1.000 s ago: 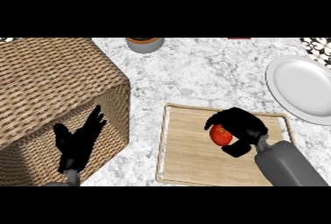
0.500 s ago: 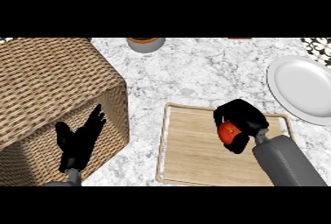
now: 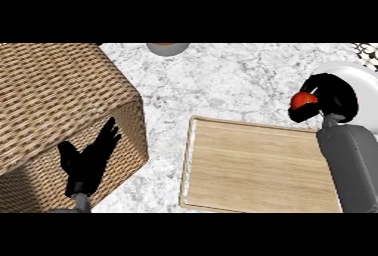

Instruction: Pick the tomato from the tray and place it in the plate

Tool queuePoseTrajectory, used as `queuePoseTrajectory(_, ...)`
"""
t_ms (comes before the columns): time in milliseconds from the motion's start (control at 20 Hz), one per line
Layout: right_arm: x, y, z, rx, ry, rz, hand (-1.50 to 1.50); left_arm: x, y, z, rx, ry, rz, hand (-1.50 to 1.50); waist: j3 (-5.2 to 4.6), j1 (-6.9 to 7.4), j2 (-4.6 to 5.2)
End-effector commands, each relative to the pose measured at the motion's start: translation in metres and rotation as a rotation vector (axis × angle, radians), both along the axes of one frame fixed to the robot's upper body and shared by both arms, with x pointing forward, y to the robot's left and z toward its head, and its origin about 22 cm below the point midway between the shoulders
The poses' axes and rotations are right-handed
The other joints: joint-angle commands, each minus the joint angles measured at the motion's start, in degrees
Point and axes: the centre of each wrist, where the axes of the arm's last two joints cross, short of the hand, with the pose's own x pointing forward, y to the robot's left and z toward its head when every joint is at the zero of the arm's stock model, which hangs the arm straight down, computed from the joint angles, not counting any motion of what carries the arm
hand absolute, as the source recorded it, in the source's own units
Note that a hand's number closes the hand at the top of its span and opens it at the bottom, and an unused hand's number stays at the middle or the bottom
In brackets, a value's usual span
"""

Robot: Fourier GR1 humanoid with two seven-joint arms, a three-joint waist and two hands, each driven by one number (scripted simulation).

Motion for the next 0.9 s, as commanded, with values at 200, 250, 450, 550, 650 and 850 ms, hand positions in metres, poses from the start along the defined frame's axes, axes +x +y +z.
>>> queuePoseTrajectory(200, 0.032, -0.021, 0.077, -0.024, -0.391, -0.649, 1.5, 0.006, -0.013, 0.003, 0.001, 0.011, -0.076, 0.0, -0.31, 4.63, 1.36)
queuePoseTrajectory(250, 0.035, -0.027, 0.089, -0.034, -0.433, -0.718, 1.5, 0.007, -0.008, 0.004, 0.011, 0.006, -0.081, 0.0, -0.38, 5.31, 1.56)
queuePoseTrajectory(450, 0.042, -0.03, 0.093, -0.033, -0.573, -0.928, 1.5, 0.008, -0.019, 0.004, -0.004, 0.007, -0.118, 0.0, -0.18, 6.43, 1.95)
queuePoseTrajectory(550, 0.044, -0.031, 0.088, -0.046, -0.607, -1.002, 1.5, 0.009, -0.019, 0.003, 0.007, 0.003, -0.122, 0.0, -0.14, 6.71, 2.0)
queuePoseTrajectory(650, 0.045, -0.034, 0.09, -0.051, -0.677, -1.049, 1.5, 0.011, -0.017, 0.005, 0.008, 0.022, -0.111, 0.0, -0.02, 6.44, 1.62)
queuePoseTrajectory(850, 0.043, -0.047, 0.084, -0.076, -0.787, -1.111, 1.5, 0.009, -0.029, 0.002, -0.009, 0.024, -0.109, 0.0, 0.09, 5.34, 1.2)
